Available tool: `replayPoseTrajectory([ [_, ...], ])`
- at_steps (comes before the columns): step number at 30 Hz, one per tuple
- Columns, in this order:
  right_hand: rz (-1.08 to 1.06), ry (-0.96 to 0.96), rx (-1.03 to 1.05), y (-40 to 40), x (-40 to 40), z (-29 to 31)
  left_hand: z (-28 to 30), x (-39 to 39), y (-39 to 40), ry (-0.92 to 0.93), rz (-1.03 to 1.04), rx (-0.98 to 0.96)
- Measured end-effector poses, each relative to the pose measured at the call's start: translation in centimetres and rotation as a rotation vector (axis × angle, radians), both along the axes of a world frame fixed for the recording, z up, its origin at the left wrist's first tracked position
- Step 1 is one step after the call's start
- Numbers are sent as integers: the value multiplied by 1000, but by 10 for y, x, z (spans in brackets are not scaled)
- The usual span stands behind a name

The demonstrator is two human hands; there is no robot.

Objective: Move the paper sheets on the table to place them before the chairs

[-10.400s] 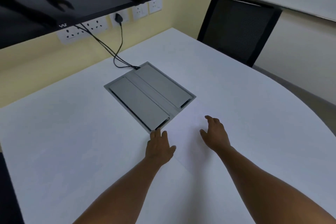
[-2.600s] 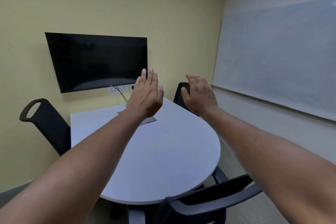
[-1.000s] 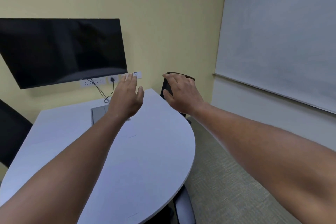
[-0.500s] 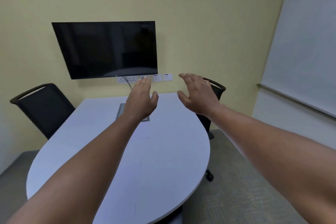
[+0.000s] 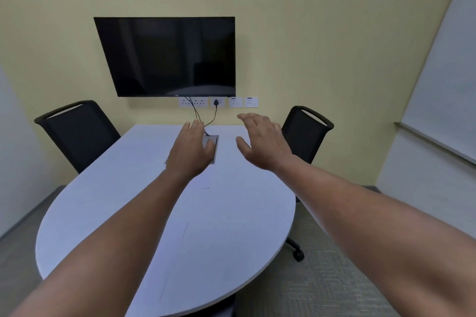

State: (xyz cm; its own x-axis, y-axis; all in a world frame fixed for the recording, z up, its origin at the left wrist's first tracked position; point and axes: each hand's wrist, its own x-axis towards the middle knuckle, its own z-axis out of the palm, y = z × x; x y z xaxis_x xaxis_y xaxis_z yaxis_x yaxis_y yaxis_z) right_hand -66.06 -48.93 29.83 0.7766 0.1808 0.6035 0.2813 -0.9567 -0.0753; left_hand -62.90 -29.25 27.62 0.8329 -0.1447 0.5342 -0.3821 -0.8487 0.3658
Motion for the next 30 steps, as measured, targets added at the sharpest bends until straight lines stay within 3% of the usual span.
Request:
replayPoseTrajectory([
  [13, 131, 157, 18, 11, 114, -77, -87, 89, 7, 200, 152, -76],
  [30, 186, 368, 63, -1, 255, -142, -136, 180, 18, 337, 313, -61],
])
